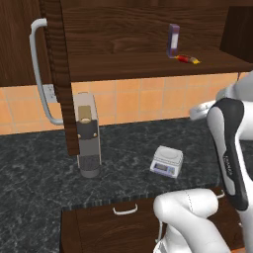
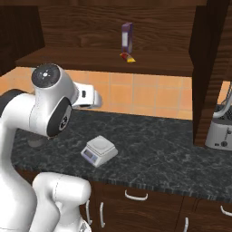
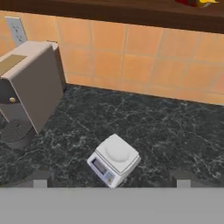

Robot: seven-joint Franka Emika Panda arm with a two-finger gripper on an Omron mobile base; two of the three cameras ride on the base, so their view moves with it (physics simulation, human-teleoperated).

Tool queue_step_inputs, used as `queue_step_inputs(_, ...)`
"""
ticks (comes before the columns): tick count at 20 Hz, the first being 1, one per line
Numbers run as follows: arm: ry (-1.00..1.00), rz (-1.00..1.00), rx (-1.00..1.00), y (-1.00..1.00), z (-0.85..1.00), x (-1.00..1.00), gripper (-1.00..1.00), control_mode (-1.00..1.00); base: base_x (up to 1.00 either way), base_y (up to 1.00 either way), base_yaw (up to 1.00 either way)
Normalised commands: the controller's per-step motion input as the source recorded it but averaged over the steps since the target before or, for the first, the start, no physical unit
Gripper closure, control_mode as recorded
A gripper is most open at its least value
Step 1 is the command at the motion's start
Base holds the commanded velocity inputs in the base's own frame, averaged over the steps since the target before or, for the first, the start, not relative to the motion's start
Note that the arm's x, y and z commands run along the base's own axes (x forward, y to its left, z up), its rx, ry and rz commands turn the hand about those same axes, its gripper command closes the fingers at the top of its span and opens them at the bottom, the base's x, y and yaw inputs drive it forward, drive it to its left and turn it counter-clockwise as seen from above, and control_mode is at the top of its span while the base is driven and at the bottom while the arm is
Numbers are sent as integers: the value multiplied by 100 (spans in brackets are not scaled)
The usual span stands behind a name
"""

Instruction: Pick the bar and place it on the digital scale for weighing, and close the cabinet.

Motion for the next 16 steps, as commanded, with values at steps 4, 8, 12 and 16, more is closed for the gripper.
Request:
queue_step_inputs(4, -21, 0, 2, -19, 48, 0, -100, -100, 0, 0, 0)
queue_step_inputs(8, -8, 0, 3, -19, 56, 2, -100, -100, 0, 0, 0)
queue_step_inputs(12, 0, 0, 3, -26, 53, 3, -100, -100, 0, 0, 0)
queue_step_inputs(16, 0, 0, 0, -34, 41, 10, -100, -100, 0, 0, 0)
